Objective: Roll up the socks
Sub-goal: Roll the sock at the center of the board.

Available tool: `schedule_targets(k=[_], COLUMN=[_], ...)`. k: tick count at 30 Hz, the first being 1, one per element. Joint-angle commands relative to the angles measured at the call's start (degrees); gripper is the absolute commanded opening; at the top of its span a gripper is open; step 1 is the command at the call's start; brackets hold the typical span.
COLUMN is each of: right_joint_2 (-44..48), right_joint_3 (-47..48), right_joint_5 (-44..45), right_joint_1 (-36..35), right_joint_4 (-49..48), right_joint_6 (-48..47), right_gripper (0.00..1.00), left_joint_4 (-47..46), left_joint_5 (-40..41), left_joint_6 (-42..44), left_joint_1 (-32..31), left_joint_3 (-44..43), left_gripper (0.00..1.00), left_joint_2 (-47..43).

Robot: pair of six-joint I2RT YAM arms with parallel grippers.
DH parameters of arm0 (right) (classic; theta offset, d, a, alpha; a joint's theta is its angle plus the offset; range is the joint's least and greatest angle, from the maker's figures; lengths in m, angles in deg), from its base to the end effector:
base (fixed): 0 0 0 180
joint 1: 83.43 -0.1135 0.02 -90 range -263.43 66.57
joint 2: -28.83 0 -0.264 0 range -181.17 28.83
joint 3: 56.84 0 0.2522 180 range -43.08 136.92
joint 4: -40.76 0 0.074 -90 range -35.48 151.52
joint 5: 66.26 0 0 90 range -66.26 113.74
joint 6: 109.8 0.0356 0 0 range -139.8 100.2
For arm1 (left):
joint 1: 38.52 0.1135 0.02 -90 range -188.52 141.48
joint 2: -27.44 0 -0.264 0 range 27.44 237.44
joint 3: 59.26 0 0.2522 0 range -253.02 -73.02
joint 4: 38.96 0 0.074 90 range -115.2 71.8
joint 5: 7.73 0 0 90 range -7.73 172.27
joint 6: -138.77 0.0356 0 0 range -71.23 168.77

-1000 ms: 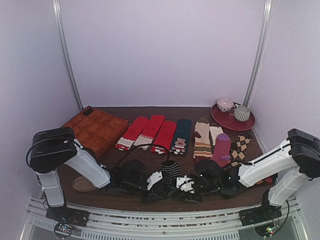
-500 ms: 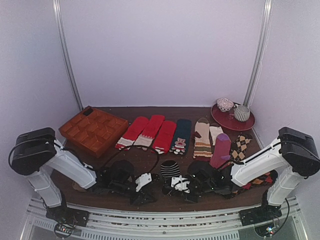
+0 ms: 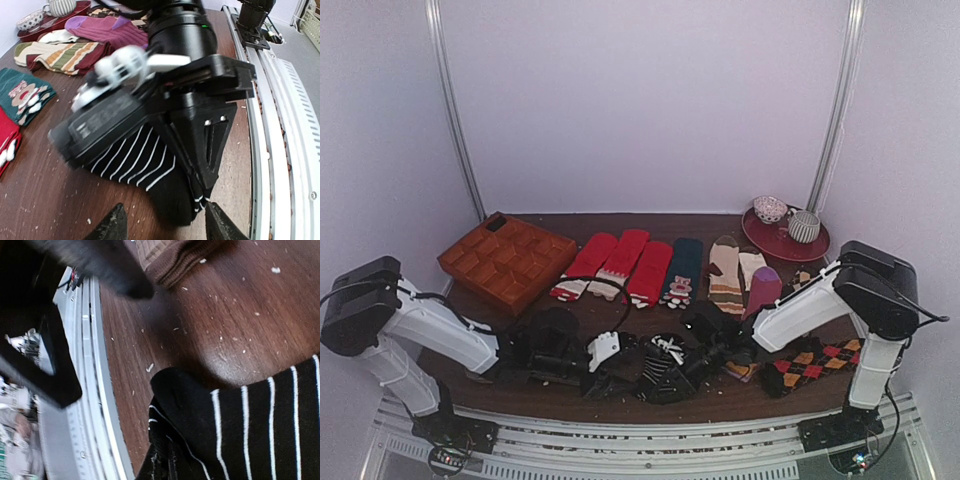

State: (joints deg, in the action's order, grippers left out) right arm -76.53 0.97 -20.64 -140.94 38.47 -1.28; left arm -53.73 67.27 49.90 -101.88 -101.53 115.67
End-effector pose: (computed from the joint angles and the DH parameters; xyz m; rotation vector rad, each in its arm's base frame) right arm 0.1563 0.2918 0.1113 -1.2732 2.2946 1.4876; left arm 0.1173 -0.2543 0.1399 1.3290 1.7968 -0.9003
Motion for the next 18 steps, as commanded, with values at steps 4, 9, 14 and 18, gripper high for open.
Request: schedule_targets(k=[4,9,14,18], right_joint_2=[-4.4,-6.0,-6.5,-6.5], right_joint_3=[0.4,0.8,1.2,1.6], right_joint_5=[-7.6,-7.5,-8.7,-8.4], right_joint_1=[3.5,5.2,6.4,6.8], right_joint_4=[4.8,6.2,6.4,7.9], right_joint_6=[9.3,10.6,11.1,10.2], right_gripper=[0.05,0.05,0.05,0.05], left_joint_4=[-6.2,-6.6,-7.3,-7.1], left_joint_5=[-5.7,-9.5,-11.3,-11.1], left_joint_6=[2.6,2.9,2.8,2.8], left_joint_1=[0.1,-0.6,-1.4,-1.5], left_joint_3=[-3.0,-3.5,-4.1,-5.2], left_gripper=[0.53,0.48,0.48,0.47], left_joint_2=[4.1,5.5,10.3,12.8])
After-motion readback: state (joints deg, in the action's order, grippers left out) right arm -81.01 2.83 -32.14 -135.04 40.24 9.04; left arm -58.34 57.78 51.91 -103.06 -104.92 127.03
